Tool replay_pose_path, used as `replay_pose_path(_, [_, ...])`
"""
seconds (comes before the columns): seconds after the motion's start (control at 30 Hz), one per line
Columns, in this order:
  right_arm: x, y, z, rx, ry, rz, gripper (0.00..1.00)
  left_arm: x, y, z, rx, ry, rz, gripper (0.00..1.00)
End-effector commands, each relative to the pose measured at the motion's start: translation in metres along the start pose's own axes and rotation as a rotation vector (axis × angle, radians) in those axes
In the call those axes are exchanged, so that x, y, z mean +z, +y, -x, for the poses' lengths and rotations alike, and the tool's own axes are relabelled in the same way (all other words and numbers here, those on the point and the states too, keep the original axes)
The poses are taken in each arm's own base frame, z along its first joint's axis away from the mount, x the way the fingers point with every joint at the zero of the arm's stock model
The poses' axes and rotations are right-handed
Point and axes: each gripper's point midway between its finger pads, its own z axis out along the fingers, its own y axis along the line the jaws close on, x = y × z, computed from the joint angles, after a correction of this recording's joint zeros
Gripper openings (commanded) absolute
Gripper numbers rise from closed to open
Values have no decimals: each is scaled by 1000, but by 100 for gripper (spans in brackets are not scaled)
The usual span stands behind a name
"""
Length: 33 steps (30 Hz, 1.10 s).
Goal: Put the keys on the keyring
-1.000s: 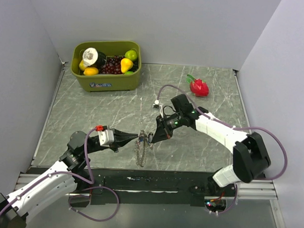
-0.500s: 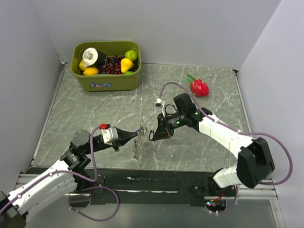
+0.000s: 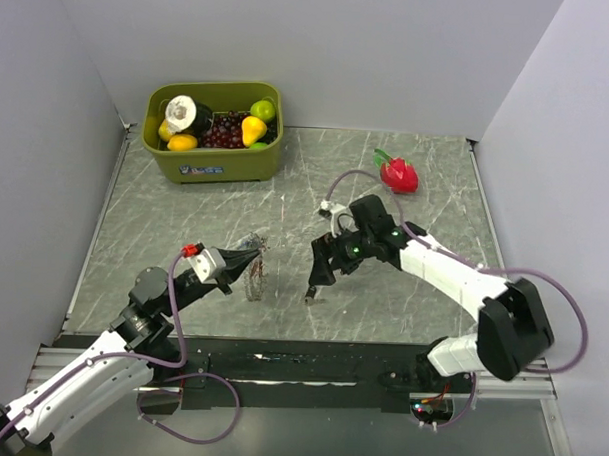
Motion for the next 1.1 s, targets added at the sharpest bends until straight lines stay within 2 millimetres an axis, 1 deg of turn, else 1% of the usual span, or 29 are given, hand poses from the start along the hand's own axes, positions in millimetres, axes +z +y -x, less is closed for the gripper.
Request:
replay_pose_path(0.0, [-12, -9, 28, -30, -120, -99, 100, 4, 8, 29, 32, -78, 33, 1])
replay_pose_path(0.03, [-11, -12, 27, -22, -113, -109, 100, 5, 8, 30, 32, -79, 32, 1])
replay_pose_path(0.17, [7, -23, 11, 7, -45, -142, 100, 5, 8, 27, 31, -74, 30, 1])
replay_pose_path(0.23, [15, -20, 5, -3, -12, -147, 98, 5, 9, 26, 28, -69, 35, 1])
replay_pose_path(0.27, [21, -21, 0, 0, 14, -155, 92, 4, 9, 27, 27, -71, 37, 1])
replay_pose_path(0.3, [27, -15, -1, -22, 28, -159, 89, 4, 10, 26, 27, -69, 45, 1])
replay_pose_path(0.33, [31, -14, -4, -27, 44, -173, 86, 3, 11, 27, 29, -72, 50, 1])
replay_pose_path(0.37, [38, -14, -8, -34, 67, -187, 79, 3, 11, 29, 26, -76, 53, 1])
replay_pose_path(0.43, [47, -9, -11, -68, 94, -220, 75, 1, 17, 28, 21, -71, 85, 1])
replay_pose_path(0.47, [54, -9, -15, -72, 114, -229, 69, 0, 19, 29, 20, -72, 100, 1])
replay_pose_path(0.5, [57, -11, -14, -82, 115, -259, 67, -1, 22, 28, 13, -61, 116, 1])
replay_pose_path(0.53, [62, -5, -18, -101, 129, -260, 65, -3, 27, 29, 8, -58, 149, 1])
replay_pose_path(0.57, [67, -8, -23, -106, 148, -280, 61, -4, 29, 28, 5, -54, 164, 1])
replay_pose_path(0.6, [69, -6, -22, -111, 150, -286, 59, -5, 32, 29, 2, -53, 179, 1])
replay_pose_path(0.63, [74, -8, -27, -118, 166, -304, 58, -7, 34, 27, 0, -46, 194, 1])
replay_pose_path(0.67, [76, -8, -28, -121, 171, -309, 57, -8, 34, 29, 0, -55, 195, 1])
replay_pose_path(0.7, [78, -9, -28, -117, 174, -317, 57, -8, 33, 26, -3, -52, 195, 1])
replay_pose_path(0.73, [81, -15, -30, -116, 181, -350, 56, -9, 33, 30, -2, -66, 193, 1])
replay_pose_path(0.8, [86, -15, -32, -125, 191, -360, 55, -10, 30, 31, -1, -78, 180, 1])
replay_pose_path(0.9, [96, -18, -38, -143, 222, -386, 50, -10, 28, 34, 6, -87, 169, 1])
replay_pose_path(0.93, [101, -23, -44, -144, 246, -403, 45, -10, 28, 35, 6, -89, 169, 1])
replay_pose_path(1.0, [104, -25, -48, -173, 270, -451, 37, -10, 29, 34, 5, -84, 171, 1])
replay_pose_path(1.03, [105, -30, -50, -180, 276, -485, 23, -10, 29, 34, 5, -84, 171, 1])
replay_pose_path(1.07, [104, -31, -50, -186, 277, -496, 17, -10, 29, 34, 5, -84, 173, 1])
